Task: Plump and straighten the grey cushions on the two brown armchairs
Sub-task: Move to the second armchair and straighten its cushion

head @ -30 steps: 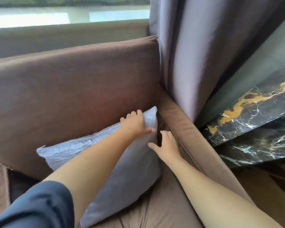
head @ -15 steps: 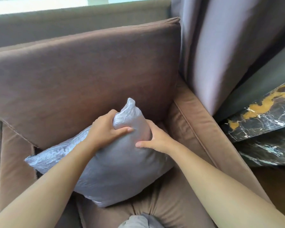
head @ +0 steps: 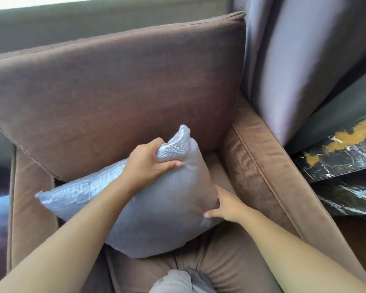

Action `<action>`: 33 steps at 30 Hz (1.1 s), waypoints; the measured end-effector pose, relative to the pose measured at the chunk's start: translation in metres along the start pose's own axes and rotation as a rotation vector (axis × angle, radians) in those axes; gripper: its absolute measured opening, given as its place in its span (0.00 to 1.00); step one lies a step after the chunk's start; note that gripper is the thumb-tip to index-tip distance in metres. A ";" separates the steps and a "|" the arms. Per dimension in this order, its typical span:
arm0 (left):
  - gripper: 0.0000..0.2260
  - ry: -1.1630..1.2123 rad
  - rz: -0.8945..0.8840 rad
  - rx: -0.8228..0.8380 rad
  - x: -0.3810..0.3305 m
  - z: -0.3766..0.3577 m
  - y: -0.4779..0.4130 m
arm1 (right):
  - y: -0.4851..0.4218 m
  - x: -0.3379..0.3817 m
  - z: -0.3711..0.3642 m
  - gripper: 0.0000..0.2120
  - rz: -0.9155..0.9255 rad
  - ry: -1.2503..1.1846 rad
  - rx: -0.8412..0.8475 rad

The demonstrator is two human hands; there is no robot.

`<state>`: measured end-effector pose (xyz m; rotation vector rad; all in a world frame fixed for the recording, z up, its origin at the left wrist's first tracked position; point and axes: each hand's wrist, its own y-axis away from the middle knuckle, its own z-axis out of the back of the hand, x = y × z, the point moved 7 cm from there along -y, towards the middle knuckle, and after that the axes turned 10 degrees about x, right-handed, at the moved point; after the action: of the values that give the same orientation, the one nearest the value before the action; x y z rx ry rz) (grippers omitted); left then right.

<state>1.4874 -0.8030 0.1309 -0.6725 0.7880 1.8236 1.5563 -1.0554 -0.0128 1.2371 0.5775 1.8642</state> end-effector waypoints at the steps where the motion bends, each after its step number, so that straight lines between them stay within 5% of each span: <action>1: 0.22 -0.014 -0.025 0.011 -0.010 0.001 -0.004 | 0.001 -0.010 -0.001 0.40 -0.019 0.000 0.000; 6: 0.23 -0.166 -0.116 0.062 -0.051 0.006 -0.026 | 0.006 -0.054 -0.015 0.27 -0.122 0.080 -0.008; 12: 0.27 -0.227 -0.098 0.143 -0.043 -0.013 -0.029 | 0.017 0.003 0.016 0.51 0.099 -0.128 -0.034; 17: 0.26 -0.186 -0.089 0.126 -0.038 -0.021 -0.031 | 0.005 0.069 0.056 0.52 0.278 -0.137 -0.040; 27: 0.22 -0.201 -0.102 0.032 -0.080 0.028 -0.039 | -0.012 0.018 0.017 0.47 0.170 -0.286 0.038; 33: 0.24 -0.276 -0.019 0.028 -0.080 0.016 -0.058 | -0.015 -0.014 0.016 0.33 0.067 -0.269 -0.003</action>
<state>1.5681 -0.8198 0.1883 -0.3972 0.6204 1.8354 1.5789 -1.0594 -0.0243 1.4907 0.3916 1.7133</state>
